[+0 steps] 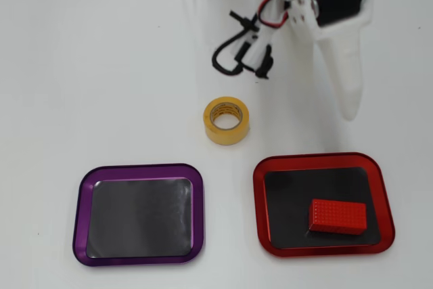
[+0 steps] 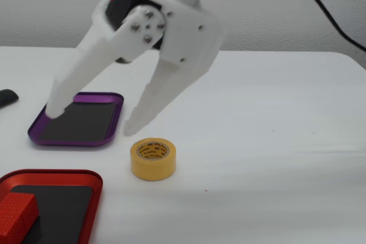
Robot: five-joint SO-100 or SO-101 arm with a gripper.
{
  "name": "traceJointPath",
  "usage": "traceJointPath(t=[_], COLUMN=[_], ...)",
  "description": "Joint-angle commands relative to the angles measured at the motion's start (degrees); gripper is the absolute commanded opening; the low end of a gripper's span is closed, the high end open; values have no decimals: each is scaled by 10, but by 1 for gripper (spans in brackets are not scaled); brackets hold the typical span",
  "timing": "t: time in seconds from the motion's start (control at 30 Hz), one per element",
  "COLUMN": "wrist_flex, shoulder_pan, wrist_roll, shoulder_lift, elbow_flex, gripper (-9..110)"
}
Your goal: Grasp a red block and put it in the left red dish.
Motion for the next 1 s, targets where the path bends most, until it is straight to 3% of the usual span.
traceJointPath(t=[0.0, 0.27, 0.47, 0.97], wrist_flex=[92, 189, 182, 28], shoulder_pan=[4, 4, 5, 6], wrist_roll=[-4, 3, 3, 4], shoulder_lift=[89, 239, 364, 797], elbow_flex=[-24, 42, 215, 701], gripper=[27, 26, 26, 26])
